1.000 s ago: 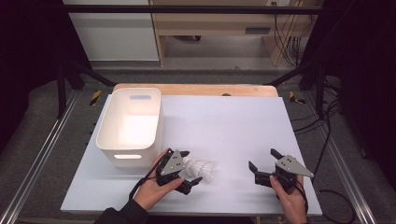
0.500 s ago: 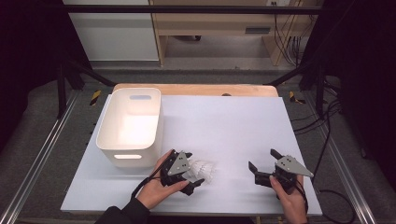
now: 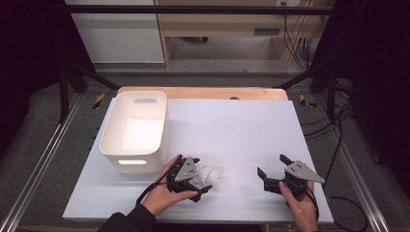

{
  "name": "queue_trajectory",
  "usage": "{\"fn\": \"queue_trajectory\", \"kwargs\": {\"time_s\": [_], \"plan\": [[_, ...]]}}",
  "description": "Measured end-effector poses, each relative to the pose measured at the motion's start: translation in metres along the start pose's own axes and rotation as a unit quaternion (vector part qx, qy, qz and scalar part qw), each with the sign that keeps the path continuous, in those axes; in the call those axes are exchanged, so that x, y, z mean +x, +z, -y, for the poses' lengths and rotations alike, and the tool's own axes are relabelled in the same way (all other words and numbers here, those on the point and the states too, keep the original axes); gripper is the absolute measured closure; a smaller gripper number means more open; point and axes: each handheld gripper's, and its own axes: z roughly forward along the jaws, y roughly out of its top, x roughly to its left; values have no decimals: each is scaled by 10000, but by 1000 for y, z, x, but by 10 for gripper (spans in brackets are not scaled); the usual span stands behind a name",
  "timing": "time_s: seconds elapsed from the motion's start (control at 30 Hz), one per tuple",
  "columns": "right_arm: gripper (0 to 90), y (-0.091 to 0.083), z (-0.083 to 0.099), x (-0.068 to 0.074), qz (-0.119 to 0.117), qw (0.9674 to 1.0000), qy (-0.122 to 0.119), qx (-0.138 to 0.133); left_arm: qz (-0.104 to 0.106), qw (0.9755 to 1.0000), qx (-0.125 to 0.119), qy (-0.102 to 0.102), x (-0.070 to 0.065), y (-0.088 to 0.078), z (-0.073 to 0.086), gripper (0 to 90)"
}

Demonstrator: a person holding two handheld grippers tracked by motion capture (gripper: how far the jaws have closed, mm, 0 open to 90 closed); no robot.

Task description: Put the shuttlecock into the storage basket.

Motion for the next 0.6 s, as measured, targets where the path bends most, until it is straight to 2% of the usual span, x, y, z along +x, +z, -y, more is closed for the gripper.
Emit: {"fn": "queue_trajectory", "kwargs": {"time_s": [0.4, 0.6], "plan": [[45, 0, 0, 0, -31, 10000, 16, 7, 279, 9993, 203, 174, 6, 22, 1, 37], [45, 0, 0, 0, -44, 10000, 26, 6, 359, 9990, 224, 138, 8, 31, 0, 39]]}}
